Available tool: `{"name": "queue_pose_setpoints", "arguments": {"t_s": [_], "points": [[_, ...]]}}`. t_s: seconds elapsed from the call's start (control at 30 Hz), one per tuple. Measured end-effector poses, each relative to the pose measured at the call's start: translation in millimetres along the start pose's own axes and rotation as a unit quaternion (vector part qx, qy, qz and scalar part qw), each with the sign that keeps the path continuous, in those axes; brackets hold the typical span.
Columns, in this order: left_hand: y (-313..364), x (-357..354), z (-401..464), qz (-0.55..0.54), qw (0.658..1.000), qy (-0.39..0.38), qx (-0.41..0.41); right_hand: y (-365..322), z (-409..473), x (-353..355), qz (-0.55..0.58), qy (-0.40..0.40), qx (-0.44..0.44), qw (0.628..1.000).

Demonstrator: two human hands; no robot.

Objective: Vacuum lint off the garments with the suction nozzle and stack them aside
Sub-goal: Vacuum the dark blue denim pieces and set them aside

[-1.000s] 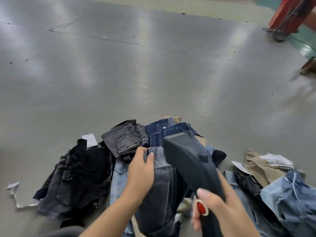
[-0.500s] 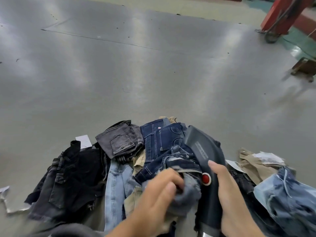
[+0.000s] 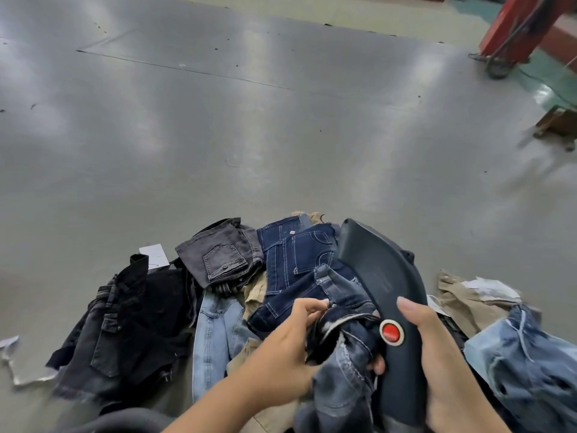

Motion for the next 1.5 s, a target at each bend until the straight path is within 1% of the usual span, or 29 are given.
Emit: {"name": "queue_pose_setpoints", "arguments": {"t_s": [0.03,0.1,0.13,0.17,0.2,0.23,0.27,0.3,0.33,0.37,0.4,0.43,0.5,0.57,0.67,0.73,0.8,0.87,0.9,0.93,1.03,1.1,1.2,1.33,1.4,1.5], "points": [[-0.9,1.7,0.4,0.020,0.999,0.038,0.006,0.1,-1.6,-1.3,0.000,-0.009,-0.005,1.000],[-0.2,11.4,0.2,0.056,0.982,0.178,0.018,2.1,-5.1,-6.1,-0.007,-0.030,-0.026,0.999],[3.5,17.0,0.5,0.078,0.970,0.229,0.023,2.8,-6.4,-6.8,-0.015,-0.032,-0.031,0.999],[7.8,24.7,2.1,0.101,0.961,0.258,0.030,1.9,-6.2,-5.8,-0.024,-0.024,-0.028,0.999],[12.5,34.2,4.4,0.111,0.961,0.251,0.042,0.0,-4.3,-1.9,-0.043,-0.005,-0.018,0.999],[15.2,44.0,7.1,0.107,0.969,0.215,0.055,-2.9,-0.4,4.5,-0.072,0.017,-0.004,0.997],[17.8,52.1,9.0,0.092,0.982,0.152,0.071,-5.7,4.7,11.6,-0.105,0.039,0.014,0.994],[23.2,56.1,8.4,0.068,0.991,0.070,0.088,-9.4,10.2,16.9,-0.135,0.059,0.034,0.989],[28.2,56.2,5.5,0.026,0.994,-0.006,0.107,-13.3,15.0,20.0,-0.155,0.073,0.050,0.984],[32.1,53.6,0.3,-0.044,0.989,-0.058,0.130,-15.9,18.6,20.9,-0.157,0.084,0.057,0.982],[35.2,48.5,-5.6,-0.132,0.975,-0.095,0.153,-16.3,22.0,18.5,-0.156,0.085,0.061,0.982],[37.4,43.3,-8.0,-0.225,0.954,-0.111,0.165,-16.0,23.2,16.4,-0.165,0.083,0.066,0.981],[32.4,38.1,-3.9,-0.381,0.903,-0.097,0.172,-13.9,23.3,13.8,-0.192,0.079,0.089,0.974],[30.1,39.7,-3.0,-0.471,0.864,-0.076,0.162,-13.0,19.8,14.3,-0.181,0.084,0.106,0.974],[27.0,48.1,-3.2,-0.536,0.829,-0.040,0.155,-19.2,11.1,29.0,-0.182,0.129,0.118,0.968],[21.6,52.0,-2.2,-0.575,0.803,0.000,0.156,-23.1,7.4,38.6,-0.179,0.140,0.119,0.967],[20.5,58.4,-0.3,-0.618,0.771,0.040,0.147,-23.9,3.8,40.5,-0.166,0.141,0.113,0.969],[23.2,63.9,1.5,-0.656,0.743,0.045,0.124,-23.9,0.8,35.9,-0.163,0.130,0.120,0.971],[24.9,64.6,1.5,-0.664,0.737,0.038,0.120,-23.8,-1.0,31.7,-0.165,0.121,0.127,0.971],[25.1,63.0,1.4,-0.661,0.739,0.033,0.126,-23.5,-2.0,27.8,-0.165,0.109,0.131,0.971],[20.9,53.0,-1.1,-0.604,0.779,0.028,0.164,-23.4,-4.0,20.9,-0.184,0.067,0.137,0.971],[20.4,52.5,-1.3,-0.575,0.798,0.044,0.176,-23.6,-6.0,18.3,-0.190,0.039,0.140,0.971],[17.9,62.3,-0.6,-0.573,0.798,0.067,0.174,-21.3,-10.4,13.1,-0.187,-0.006,0.131,0.974],[22.0,66.9,-2.3,-0.588,0.788,0.031,0.180,-11.9,-17.7,2.3,-0.231,-0.077,0.093,0.965],[22.7,67.0,-1.9,-0.592,0.785,0.031,0.178,-9.4,-19.7,1.0,-0.276,-0.084,0.096,0.953],[24.0,60.3,-2.5,-0.579,0.793,0.027,0.189,-8.2,-20.0,-1.6,-0.323,-0.076,0.112,0.937]]}}
Point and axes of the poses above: each hand's wrist, its own z-axis towards the middle knuckle, its own x-axis out of the back of the hand, y = z × x, the point moved 5 cm from there along z, towards the middle knuckle, and after that the axes turned 4 degrees about x, right-handed, at the moved point
